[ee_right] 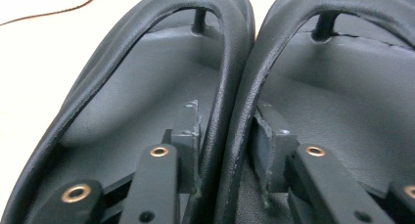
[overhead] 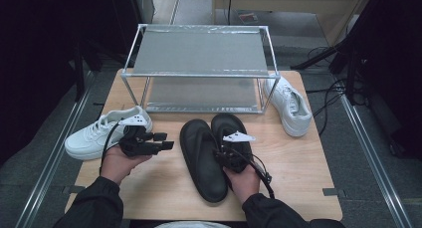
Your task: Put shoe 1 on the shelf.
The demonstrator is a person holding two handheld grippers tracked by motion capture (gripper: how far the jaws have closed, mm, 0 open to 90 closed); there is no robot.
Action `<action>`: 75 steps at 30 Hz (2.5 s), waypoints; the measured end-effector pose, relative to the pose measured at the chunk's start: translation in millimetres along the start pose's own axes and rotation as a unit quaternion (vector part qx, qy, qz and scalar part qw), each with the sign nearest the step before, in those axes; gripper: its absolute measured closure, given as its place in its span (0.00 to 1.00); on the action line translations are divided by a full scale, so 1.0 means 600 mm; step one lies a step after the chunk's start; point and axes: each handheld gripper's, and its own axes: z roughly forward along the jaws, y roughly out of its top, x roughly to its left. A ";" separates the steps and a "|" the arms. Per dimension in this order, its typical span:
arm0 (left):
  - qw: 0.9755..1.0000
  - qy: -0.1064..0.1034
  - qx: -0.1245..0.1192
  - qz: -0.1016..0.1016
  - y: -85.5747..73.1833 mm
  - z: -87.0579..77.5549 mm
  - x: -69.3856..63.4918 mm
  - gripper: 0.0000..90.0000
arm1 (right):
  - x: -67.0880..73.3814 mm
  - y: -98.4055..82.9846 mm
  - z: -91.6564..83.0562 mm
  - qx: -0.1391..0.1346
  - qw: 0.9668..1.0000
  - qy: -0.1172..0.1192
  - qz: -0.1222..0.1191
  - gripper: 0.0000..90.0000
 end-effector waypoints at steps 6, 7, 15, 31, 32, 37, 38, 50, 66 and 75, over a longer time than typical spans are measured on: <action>0.999 0.010 0.016 0.033 0.000 0.004 -0.004 0.59 | -0.012 0.002 -0.006 0.002 1.000 -0.006 0.027 0.83; 0.999 0.006 0.017 0.031 0.000 0.005 -0.004 0.59 | -0.015 0.003 -0.007 0.004 1.000 -0.004 0.030 0.84; 1.000 -0.006 0.014 0.026 0.006 0.001 -0.005 0.58 | -0.034 0.019 -0.016 0.015 0.999 0.013 0.033 0.85; 0.998 -0.046 0.020 0.030 0.031 -0.008 -0.018 0.62 | -0.048 0.077 -0.011 0.013 0.999 0.031 0.006 0.85; 0.999 -0.044 0.018 0.022 0.045 -0.015 -0.019 0.77 | -0.051 0.092 -0.008 0.013 1.000 0.028 0.003 0.85; 0.999 -0.022 0.008 0.041 0.081 -0.035 -0.015 1.00 | -0.057 0.117 0.002 0.011 1.000 0.026 -0.003 0.85; 0.999 -0.018 0.010 0.039 0.091 -0.037 -0.011 1.00 | -0.060 0.123 0.006 0.010 1.000 0.025 -0.003 0.85; 0.998 -0.014 0.005 0.065 0.221 -0.033 0.049 1.00 | -0.074 0.159 0.062 0.014 1.000 0.008 0.019 0.84; 0.997 0.007 0.006 0.076 0.328 -0.001 0.093 0.96 | -0.078 0.195 0.139 -0.002 0.999 -0.019 0.042 0.84; 0.997 0.028 0.026 0.067 0.332 0.030 0.113 1.00 | -0.079 0.207 0.169 -0.025 0.998 -0.022 0.060 0.83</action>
